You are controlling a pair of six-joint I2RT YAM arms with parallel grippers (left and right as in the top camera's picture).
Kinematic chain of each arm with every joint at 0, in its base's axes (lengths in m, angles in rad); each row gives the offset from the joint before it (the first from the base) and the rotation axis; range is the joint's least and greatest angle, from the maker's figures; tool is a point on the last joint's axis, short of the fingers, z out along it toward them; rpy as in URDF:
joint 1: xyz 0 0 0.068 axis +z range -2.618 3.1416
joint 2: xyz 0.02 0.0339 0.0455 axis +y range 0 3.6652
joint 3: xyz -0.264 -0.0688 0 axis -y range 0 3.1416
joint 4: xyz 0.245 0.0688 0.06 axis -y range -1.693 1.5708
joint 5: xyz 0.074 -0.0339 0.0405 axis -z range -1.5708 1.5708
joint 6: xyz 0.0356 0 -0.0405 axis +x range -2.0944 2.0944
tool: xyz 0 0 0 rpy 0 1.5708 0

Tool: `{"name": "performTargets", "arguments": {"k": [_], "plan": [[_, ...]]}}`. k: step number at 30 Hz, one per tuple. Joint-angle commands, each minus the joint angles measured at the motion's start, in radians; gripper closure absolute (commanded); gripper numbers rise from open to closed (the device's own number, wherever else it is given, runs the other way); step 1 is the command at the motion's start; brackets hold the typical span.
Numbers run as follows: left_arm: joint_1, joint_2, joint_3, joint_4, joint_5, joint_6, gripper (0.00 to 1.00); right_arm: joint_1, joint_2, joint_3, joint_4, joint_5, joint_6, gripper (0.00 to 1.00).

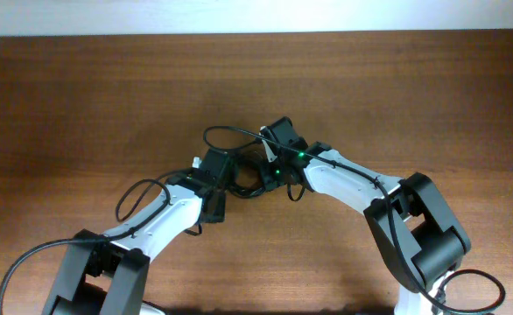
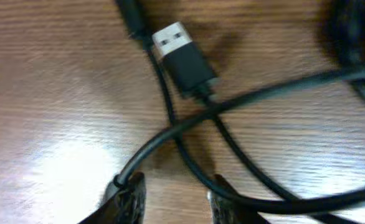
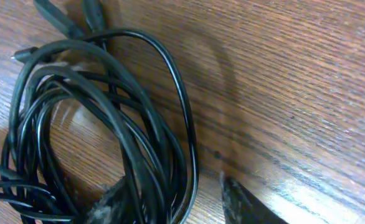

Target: Untangle cables

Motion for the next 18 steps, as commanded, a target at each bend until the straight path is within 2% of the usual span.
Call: {"name": "performTargets", "arguments": {"k": [1, 4, 7, 12, 14, 16, 18], "plan": [[0.007, -0.027, 0.010, -0.026, -0.049, -0.025, 0.56, 0.004, 0.011, -0.008, -0.015, 0.006, 0.010, 0.47], [0.010, -0.124, 0.066, -0.027, -0.050, -0.021, 0.50, 0.003, 0.007, -0.003, -0.019, -0.076, 0.008, 0.44], [0.016, -0.220, 0.116, 0.005, -0.048, -0.013, 0.49, 0.003, -0.037, 0.023, -0.060, -0.140, 0.005, 0.39], [0.016, -0.302, 0.122, 0.071, -0.032, -0.010, 0.57, -0.006, -0.185, 0.045, -0.100, -0.200, 0.030, 0.31], [0.016, -0.298, 0.122, 0.075, -0.002, -0.007, 0.66, -0.036, -0.226, 0.045, -0.139, -0.202, 0.102, 0.29], [0.016, -0.288, 0.122, 0.112, 0.104, 0.086, 0.78, -0.081, -0.237, 0.045, -0.201, -0.240, 0.142, 0.23], [0.016, -0.285, 0.122, 0.134, 0.155, 0.126, 0.90, -0.124, -0.234, 0.045, -0.274, -0.258, 0.141, 0.23]]}}
